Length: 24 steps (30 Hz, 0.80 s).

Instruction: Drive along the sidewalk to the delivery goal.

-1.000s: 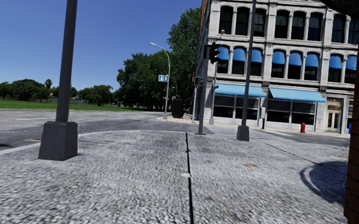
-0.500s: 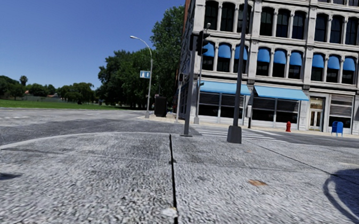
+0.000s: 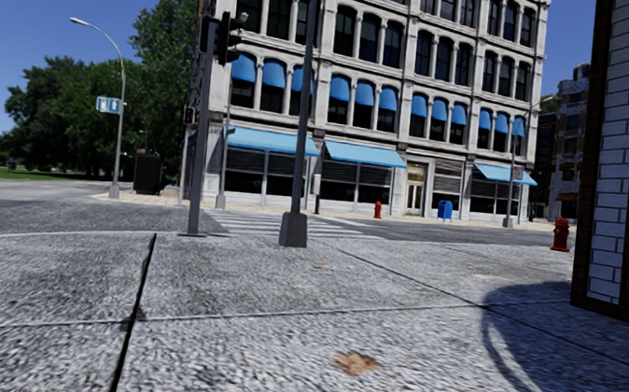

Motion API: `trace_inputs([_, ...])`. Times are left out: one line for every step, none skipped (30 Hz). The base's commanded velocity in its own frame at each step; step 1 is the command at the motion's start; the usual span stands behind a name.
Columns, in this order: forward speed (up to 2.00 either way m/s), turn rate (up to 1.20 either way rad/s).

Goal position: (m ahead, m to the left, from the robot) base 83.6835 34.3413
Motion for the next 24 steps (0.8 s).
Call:
trace_inputs([2.00,-0.74])
trace_inputs([2.00,-0.74])
trace_inputs([2.00,-0.74])
trace_inputs([2.00,-0.74])
trace_inputs([2.00,-0.74])
trace_inputs([2.00,-0.74])
trace_inputs([2.00,-0.74])
trace_inputs([2.00,-0.74])
trace_inputs([2.00,-0.74])
trace_inputs([2.00,-0.63])
trace_inputs([2.00,-0.44])
trace_inputs([2.00,-0.36])
trace_inputs([2.00,-0.31])
trace_inputs([2.00,-0.17])
trace_inputs([2.00,-0.04])
trace_inputs([2.00,0.00])
trace_inputs([2.00,0.00])
trace_inputs([2.00,0.00])
trace_inputs([2.00,0.00])
trace_inputs([2.00,0.00])
trace_inputs([2.00,0.00])
trace_inputs([2.00,0.00])
trace_inputs([2.00,0.00])
trace_inputs([2.00,0.00])
